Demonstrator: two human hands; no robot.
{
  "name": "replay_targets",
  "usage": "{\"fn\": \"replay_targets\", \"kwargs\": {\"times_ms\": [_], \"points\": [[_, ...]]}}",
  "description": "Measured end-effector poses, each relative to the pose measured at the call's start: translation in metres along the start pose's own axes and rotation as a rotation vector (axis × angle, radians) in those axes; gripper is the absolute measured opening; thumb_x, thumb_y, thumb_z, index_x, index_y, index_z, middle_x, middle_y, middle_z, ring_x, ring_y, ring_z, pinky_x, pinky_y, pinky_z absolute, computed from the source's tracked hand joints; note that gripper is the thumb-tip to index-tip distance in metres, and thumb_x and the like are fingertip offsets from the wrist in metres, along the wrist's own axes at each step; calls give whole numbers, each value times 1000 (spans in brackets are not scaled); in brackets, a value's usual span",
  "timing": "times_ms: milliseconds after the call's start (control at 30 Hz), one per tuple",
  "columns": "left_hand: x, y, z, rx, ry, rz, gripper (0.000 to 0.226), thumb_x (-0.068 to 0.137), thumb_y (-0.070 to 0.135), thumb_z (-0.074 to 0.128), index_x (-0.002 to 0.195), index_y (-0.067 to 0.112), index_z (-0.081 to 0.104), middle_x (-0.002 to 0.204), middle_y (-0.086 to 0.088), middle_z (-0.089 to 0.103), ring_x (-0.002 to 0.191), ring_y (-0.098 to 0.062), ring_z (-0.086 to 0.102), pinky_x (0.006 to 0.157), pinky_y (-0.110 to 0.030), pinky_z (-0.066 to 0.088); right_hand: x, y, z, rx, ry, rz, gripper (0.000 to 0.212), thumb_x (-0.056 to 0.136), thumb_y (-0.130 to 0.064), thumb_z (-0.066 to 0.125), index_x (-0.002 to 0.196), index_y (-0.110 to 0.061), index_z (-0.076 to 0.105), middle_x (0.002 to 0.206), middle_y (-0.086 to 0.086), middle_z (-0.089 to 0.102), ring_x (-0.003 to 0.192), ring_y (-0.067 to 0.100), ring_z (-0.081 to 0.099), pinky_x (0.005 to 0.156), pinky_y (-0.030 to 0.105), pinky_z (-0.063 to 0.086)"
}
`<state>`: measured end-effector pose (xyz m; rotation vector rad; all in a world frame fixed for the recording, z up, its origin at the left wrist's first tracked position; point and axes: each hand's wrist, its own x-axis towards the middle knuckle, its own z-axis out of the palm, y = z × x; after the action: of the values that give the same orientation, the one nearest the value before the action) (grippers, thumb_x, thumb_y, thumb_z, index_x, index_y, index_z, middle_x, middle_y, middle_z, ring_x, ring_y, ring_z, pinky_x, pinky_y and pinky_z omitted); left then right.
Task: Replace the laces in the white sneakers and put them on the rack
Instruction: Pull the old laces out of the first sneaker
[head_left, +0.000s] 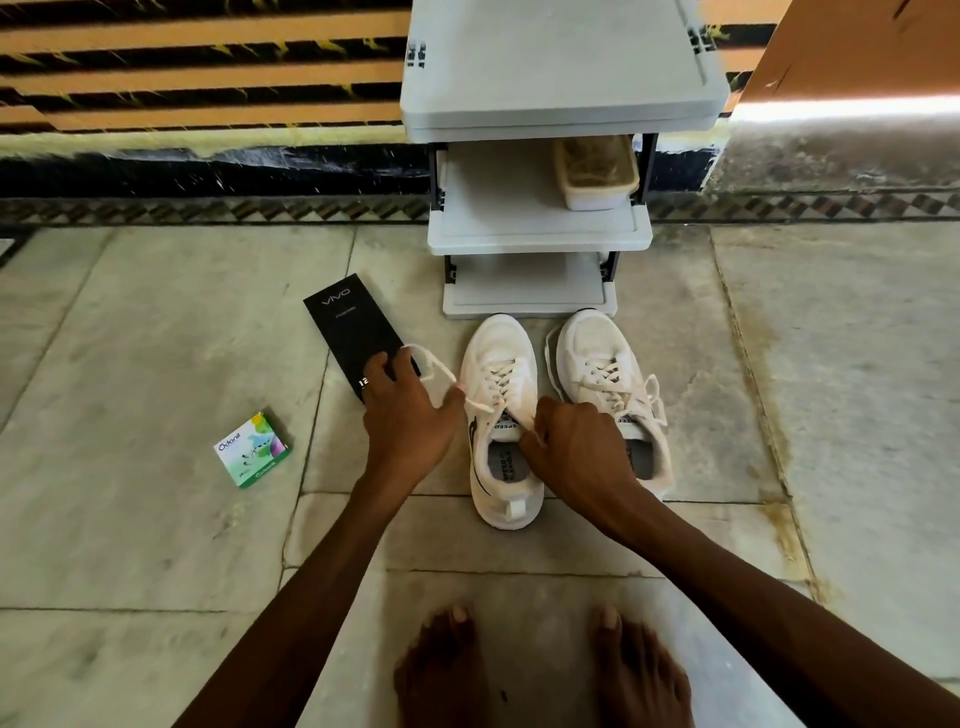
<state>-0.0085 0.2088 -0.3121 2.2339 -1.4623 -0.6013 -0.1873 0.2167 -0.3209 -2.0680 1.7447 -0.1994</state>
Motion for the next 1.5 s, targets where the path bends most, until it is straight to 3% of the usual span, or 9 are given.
{"fn": "replay_targets", "kwargs": {"times_ms": [67, 233, 400, 567, 633, 800, 900, 1100, 1500], "points": [[-10, 0, 6, 79, 41, 69, 81, 82, 39, 74, 146, 14, 32, 152, -13, 25, 135, -31, 34, 102, -45, 43, 3, -2, -1, -51, 13, -30, 31, 95, -42, 52, 100, -12, 60, 87, 7, 66, 78, 26, 63, 63, 30, 42], [-34, 7, 28, -76, -98, 158, 81, 85, 38, 72, 146, 25, 20, 116, -7, 65, 101, -22, 65, 85, -36, 56, 7, -3, -1, -91, -1, -58, 33, 97, -42, 49, 93, -10, 58, 89, 9, 66, 75, 25, 60, 62, 29, 34], [-38, 18, 36, 84, -35, 236, 63, 97, 29, 58, 147, 20, 21, 119, -11, 66, 101, -25, 68, 81, -34, 56, 7, -4, 2, -134, 3, -37, 29, 99, -36, 45, 87, -12, 56, 84, 6, 62, 66, 21, 49, 60, 29, 34], [-7, -5, 19, -489, -212, -167, 51, 84, 12, 75, 116, 19, 36, 85, -8, 67, 79, -22, 70, 61, -24, 56, 12, 3, 5, 68, 27, 146, 37, 96, -39, 47, 69, -14, 51, 69, 8, 59, 62, 26, 57, 56, 29, 36], [-1, -13, 16, -568, -296, -215, 54, 81, 13, 78, 119, 15, 39, 81, -8, 67, 73, -20, 70, 65, -32, 60, 15, 3, 6, 94, -21, 187, 35, 96, -40, 47, 72, -14, 52, 73, 8, 60, 64, 24, 56, 57, 29, 36], [-6, -10, 22, -327, -207, 56, 49, 79, 22, 79, 109, 23, 40, 75, 0, 69, 70, -14, 68, 71, -34, 58, 11, -3, 1, 49, 31, 53, 21, 93, -31, 54, 107, -15, 52, 93, 4, 60, 78, 26, 62, 60, 30, 40], [-5, -9, 22, -336, -216, 43, 50, 79, 24, 80, 109, 23, 40, 76, 2, 69, 72, -11, 68, 72, -30, 57, 12, -6, -2, -17, 18, -150, 44, 84, -16, 64, 125, -23, 50, 118, 3, 54, 88, 27, 61, 60, 30, 42], [-4, -10, 20, -350, -213, 42, 51, 78, 25, 81, 110, 24, 42, 78, 3, 69, 73, -11, 68, 72, -31, 57, 12, -8, -1, -101, -101, -241, 53, 81, -14, 70, 131, -21, 56, 129, 10, 47, 108, 34, 54, 79, 39, 52], [-1, -12, 25, -390, -240, -9, 52, 76, 30, 82, 109, 25, 42, 80, -1, 70, 74, -16, 70, 73, -44, 61, 13, -11, -2, -101, -116, -231, 57, 82, -18, 69, 136, -25, 49, 133, 9, 44, 113, 32, 52, 87, 39, 51]]}}
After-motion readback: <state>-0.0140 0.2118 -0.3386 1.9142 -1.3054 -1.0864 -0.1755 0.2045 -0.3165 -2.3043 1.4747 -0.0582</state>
